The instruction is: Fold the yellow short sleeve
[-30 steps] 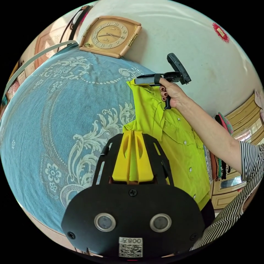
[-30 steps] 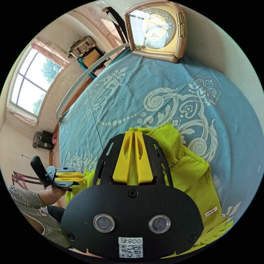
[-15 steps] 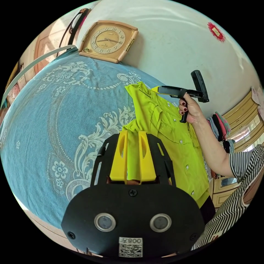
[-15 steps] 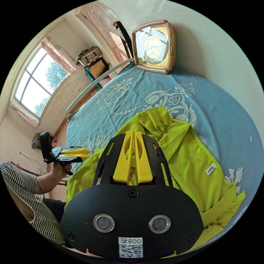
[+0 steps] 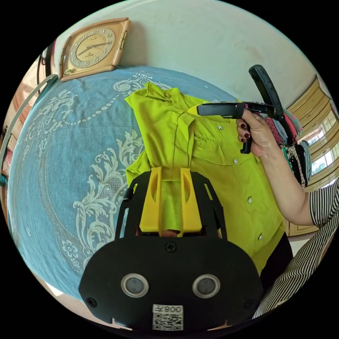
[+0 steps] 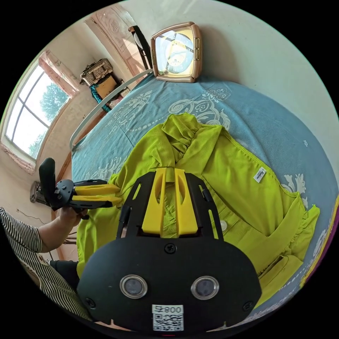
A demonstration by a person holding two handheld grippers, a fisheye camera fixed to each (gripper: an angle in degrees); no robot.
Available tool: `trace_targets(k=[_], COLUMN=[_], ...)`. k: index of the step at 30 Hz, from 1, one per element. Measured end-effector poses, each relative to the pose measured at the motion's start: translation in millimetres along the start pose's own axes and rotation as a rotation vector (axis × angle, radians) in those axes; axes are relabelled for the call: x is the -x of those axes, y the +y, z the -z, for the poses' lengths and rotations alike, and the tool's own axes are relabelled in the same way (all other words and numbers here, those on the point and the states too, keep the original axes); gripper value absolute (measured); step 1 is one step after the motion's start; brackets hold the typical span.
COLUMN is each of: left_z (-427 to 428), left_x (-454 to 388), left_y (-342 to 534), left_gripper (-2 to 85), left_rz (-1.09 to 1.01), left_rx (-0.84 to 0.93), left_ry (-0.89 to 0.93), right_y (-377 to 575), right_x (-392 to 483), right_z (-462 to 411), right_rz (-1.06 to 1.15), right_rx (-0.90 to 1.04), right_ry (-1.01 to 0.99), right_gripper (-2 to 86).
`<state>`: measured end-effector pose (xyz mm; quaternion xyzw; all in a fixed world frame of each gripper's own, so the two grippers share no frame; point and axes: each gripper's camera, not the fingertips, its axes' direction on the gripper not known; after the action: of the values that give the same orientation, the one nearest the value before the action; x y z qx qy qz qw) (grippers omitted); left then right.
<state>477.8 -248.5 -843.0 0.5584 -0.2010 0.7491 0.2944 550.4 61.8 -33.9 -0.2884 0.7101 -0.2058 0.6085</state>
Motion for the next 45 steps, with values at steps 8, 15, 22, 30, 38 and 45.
trace_targets(k=[8,15,22,30,38,45], left_z=[19.6,20.4,28.5,53.7,77.6,78.0], left_x=[-24.8,-39.2,-56.6,-63.3,-66.0,-56.9], left_y=[-6.9,-13.8,-19.5,-8.4,-5.4,5.1], left_gripper=[6.9,3.5,3.3,5.0,4.9,4.1], left_rz=[-0.003,-0.001,-0.010,0.007,0.025,0.084], left_rx=[-0.047,-0.011,-0.010,-0.057,-0.092,-0.036], left_ry=[-0.021,-0.016,0.025,0.071,0.035,0.057], right_y=[24.2,35.3,40.3,88.5,152.1,186.0], right_x=[-0.8,12.2,6.5,-17.0,26.7,33.6], right_z=[-1.6,-4.5,9.9,28.7,39.4,9.9], right_rz=[-0.037,0.015,0.040,-0.079,0.057,0.027], right_rx=[0.011,0.056,0.048,-0.036,-0.064,0.072], right_ry=[0.016,0.038,0.069,-0.064,-0.214,-0.140], right_gripper=[5.6,1.4,0.7,1.1,0.3,0.1])
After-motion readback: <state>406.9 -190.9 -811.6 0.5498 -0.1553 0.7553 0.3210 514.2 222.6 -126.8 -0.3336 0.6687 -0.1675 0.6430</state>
